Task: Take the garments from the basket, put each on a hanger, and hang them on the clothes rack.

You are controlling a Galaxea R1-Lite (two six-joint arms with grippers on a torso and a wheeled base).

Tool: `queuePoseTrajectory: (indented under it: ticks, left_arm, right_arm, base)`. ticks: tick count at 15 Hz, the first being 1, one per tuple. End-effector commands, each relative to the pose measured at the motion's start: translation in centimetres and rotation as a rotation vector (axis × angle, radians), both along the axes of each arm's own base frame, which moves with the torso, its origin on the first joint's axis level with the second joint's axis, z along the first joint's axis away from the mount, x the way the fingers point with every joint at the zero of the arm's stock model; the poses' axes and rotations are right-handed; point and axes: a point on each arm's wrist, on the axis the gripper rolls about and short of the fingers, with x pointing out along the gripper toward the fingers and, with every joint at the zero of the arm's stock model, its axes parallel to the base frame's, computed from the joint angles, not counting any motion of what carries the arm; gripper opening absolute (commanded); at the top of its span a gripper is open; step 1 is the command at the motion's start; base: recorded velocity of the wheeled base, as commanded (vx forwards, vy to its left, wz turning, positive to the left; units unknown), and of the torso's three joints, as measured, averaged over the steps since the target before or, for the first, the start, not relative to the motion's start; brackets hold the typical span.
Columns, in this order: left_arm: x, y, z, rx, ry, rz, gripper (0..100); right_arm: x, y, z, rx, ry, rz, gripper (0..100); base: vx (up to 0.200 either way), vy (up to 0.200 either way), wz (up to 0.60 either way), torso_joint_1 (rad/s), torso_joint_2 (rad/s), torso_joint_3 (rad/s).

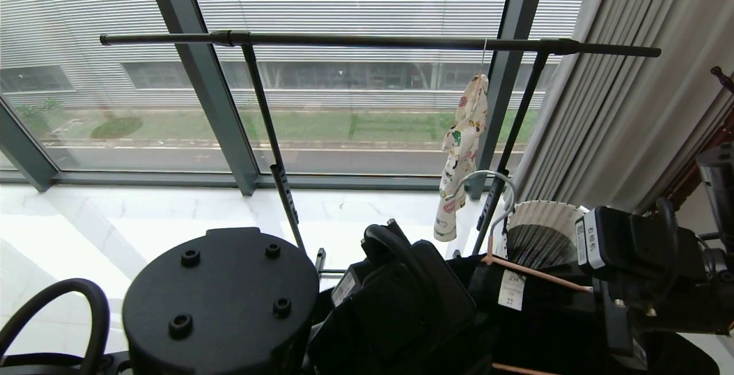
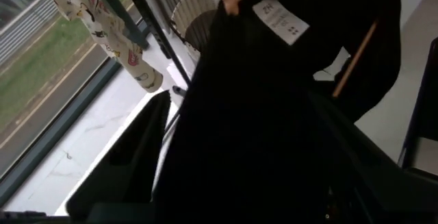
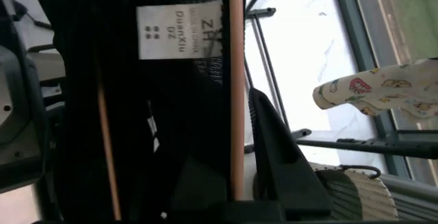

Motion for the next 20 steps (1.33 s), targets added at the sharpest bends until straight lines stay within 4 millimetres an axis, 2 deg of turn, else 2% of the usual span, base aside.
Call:
queuePoseTrajectory:
  ticks: [1,5,8,11,13,16,20]
  left_arm:
    - [0.6,0.7,0.4,-0.016,-0.01,0.038,100]
    - [1.7,1.7,0.8,-0.037,-0.022,0.093,100]
    - [2.8,2.5,0.6,-0.03,-0.019,0.15,100]
    - [4.9,4.8,-0.2,-0.012,-0.007,0.27,100]
    - [6.6,7.3,-1.0,-0.055,-0.037,0.386,100]
    - [7.3,9.9,-2.6,-0.058,-0.046,0.485,100]
    - [8.5,12.1,-2.7,-0.078,-0.065,0.593,100]
  right_arm:
    - [0.2,0.1,0.4,0.028,-0.033,-0.008,0]
    - [1.1,-0.2,0.7,0.085,-0.097,-0.048,0]
    - [1.6,-0.5,0.1,0.144,-0.169,-0.075,0]
    - [1.5,-0.6,0.2,0.191,-0.215,-0.066,0]
    - [1.3,-0.5,0.7,0.251,-0.245,0.0,0]
    - [0.7,-0.9,1.4,0.272,-0.293,0.076,0]
    - [-0.1,-1.1,1.9,0.27,-0.351,0.16,0]
  base:
    - [0.0,0.0,0.0,0.0,0.0,0.0]
    - [0.0,0.0,0.0,0.0,0.0,0.0]
    - [0.0,0.0,0.0,0.0,0.0,0.0]
    - [0.0,0.0,0.0,0.0,0.0,0.0]
    - [0.0,0.0,0.0,0.0,0.0,0.0]
    - [0.0,0.0,0.0,0.0,0.0,0.0]
    - [0.0,0.0,0.0,0.0,0.0,0.0]
